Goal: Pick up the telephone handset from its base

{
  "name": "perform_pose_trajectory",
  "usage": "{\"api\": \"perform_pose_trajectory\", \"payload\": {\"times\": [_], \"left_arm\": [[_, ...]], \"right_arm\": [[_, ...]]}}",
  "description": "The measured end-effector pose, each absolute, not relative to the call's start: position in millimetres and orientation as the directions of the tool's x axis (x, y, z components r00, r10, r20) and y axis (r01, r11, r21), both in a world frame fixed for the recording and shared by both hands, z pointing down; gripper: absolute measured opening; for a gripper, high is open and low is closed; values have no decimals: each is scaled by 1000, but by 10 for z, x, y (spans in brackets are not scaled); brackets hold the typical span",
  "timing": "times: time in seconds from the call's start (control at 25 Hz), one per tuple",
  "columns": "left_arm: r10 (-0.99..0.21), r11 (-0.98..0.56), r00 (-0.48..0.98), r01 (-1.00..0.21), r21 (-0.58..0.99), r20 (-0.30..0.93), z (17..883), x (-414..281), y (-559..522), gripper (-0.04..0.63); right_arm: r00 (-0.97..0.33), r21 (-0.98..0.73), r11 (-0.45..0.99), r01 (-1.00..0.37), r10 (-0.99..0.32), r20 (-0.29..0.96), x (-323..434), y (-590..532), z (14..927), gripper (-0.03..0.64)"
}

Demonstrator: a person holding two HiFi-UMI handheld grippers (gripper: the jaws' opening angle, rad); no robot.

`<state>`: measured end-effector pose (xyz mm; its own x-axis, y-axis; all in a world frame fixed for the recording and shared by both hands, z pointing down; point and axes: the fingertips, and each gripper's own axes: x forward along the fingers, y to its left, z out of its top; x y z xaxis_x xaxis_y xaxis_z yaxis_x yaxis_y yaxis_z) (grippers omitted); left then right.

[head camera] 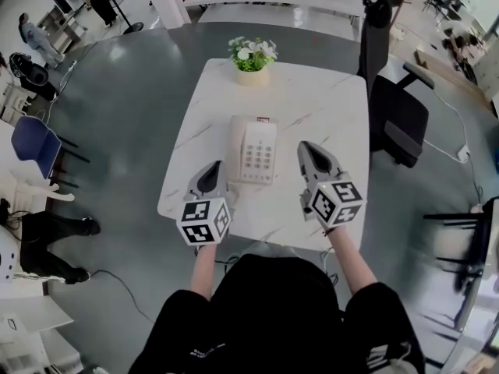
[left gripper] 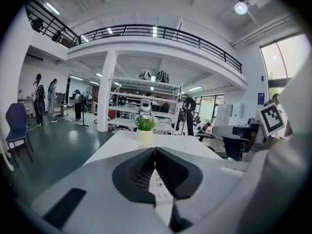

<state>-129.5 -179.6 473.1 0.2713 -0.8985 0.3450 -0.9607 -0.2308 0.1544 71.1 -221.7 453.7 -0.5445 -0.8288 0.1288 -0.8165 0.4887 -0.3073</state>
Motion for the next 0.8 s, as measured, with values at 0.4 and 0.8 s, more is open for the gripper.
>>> {"api": "perform_pose_trajectory", "payload": {"times": [0.4, 0.8], "left_arm": [[-833, -259, 311, -950, 175, 458, 5151, -1246, -2254, 2], [-788, -244, 296, -955, 167, 540, 5576, -1233, -2622, 188]], "right_arm": [[-506, -318, 432, -844, -839, 202, 667, -2486, 4823, -9], [-486, -368, 386, -846, -842, 235, 569, -2699, 5134, -9]]}}
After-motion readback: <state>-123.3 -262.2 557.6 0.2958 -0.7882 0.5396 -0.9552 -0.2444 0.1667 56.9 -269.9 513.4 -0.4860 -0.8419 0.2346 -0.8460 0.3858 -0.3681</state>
